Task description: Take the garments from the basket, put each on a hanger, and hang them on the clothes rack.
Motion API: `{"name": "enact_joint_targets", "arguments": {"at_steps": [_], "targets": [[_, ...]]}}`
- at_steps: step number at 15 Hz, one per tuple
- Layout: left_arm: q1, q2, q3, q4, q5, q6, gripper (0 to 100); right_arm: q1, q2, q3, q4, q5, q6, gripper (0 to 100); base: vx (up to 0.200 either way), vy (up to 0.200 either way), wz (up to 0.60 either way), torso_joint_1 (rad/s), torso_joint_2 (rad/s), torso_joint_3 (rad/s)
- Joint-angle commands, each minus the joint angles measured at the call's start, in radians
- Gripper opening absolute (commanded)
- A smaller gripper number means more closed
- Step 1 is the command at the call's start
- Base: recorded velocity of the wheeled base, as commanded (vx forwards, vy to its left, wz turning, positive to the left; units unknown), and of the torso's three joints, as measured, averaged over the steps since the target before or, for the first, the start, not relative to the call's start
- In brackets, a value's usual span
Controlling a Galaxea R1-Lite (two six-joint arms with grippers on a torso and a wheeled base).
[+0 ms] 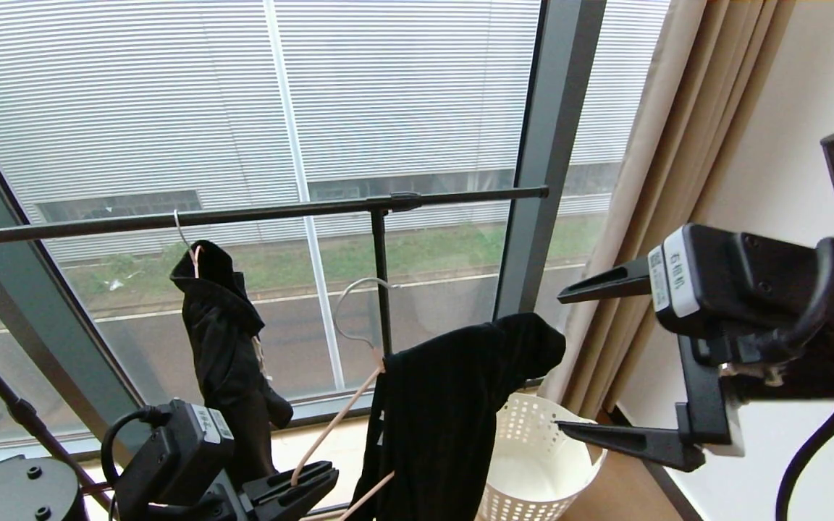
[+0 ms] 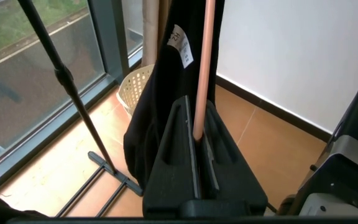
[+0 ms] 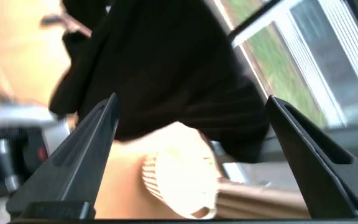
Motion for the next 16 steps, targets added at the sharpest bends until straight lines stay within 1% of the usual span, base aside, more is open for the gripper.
{"name": "enact_joint_targets", "arguments": {"at_steps": [1,2,3,4,5,6,7,8,9,10,16], "targets": [[-0.015,0.002,0.0,0.001,0.001,0.0,0,-0.139,0.191,-0.322,0.326,0.197,-0.226,100,0.0,0.0,0.0,0.0,0.0,0.0],[-0.019,-0.001,0.0,0.001,0.0,0.0,0,-0.177,0.295,-0.442,0.47,0.265,-0.37,100,0.0,0.0,0.0,0.0,0.0,0.0],[-0.024,-0.005,0.0,0.001,0.001,0.0,0,-0.18,0.349,-0.503,0.558,0.299,-0.413,100,0.0,0.0,0.0,0.0,0.0,0.0],[-0.03,-0.005,0.0,0.001,0.001,0.0,0,-0.18,0.395,-0.559,0.621,0.302,-0.418,100,0.0,0.0,0.0,0.0,0.0,0.0],[-0.041,-0.005,0.0,0.001,0.001,0.0,0,-0.18,0.471,-0.626,0.656,0.305,-0.418,100,0.0,0.0,0.0,0.0,0.0,0.0],[-0.05,-0.006,0.0,0.001,0.001,0.001,0,-0.174,0.541,-0.678,0.661,0.311,-0.415,100,0.0,0.0,0.0,0.0,0.0,0.0],[-0.053,-0.012,0.0,0.002,0.001,0.001,0,-0.165,0.579,-0.709,0.661,0.312,-0.412,100,0.0,0.0,0.0,0.0,0.0,0.0],[-0.053,-0.012,0.0,0.002,0.001,0.001,0,-0.165,0.579,-0.709,0.661,0.312,-0.412,100,0.0,0.0,0.0,0.0,0.0,0.0],[-0.057,-0.023,0.0,0.014,0.001,0.001,0,-0.162,0.633,-0.761,0.662,0.312,-0.407,100,0.0,0.0,0.0,0.0,0.0,0.0],[-0.062,-0.024,0.0,0.016,0.001,0.001,0,-0.16,0.666,-0.787,0.664,0.312,-0.402,100,0.0,0.0,0.0,0.0,0.0,0.0],[-0.062,-0.024,0.0,0.016,0.001,0.001,0,-0.12,0.671,-0.784,0.694,0.314,-0.399,100,0.0,0.0,0.0,0.0,0.0,0.0]]}}
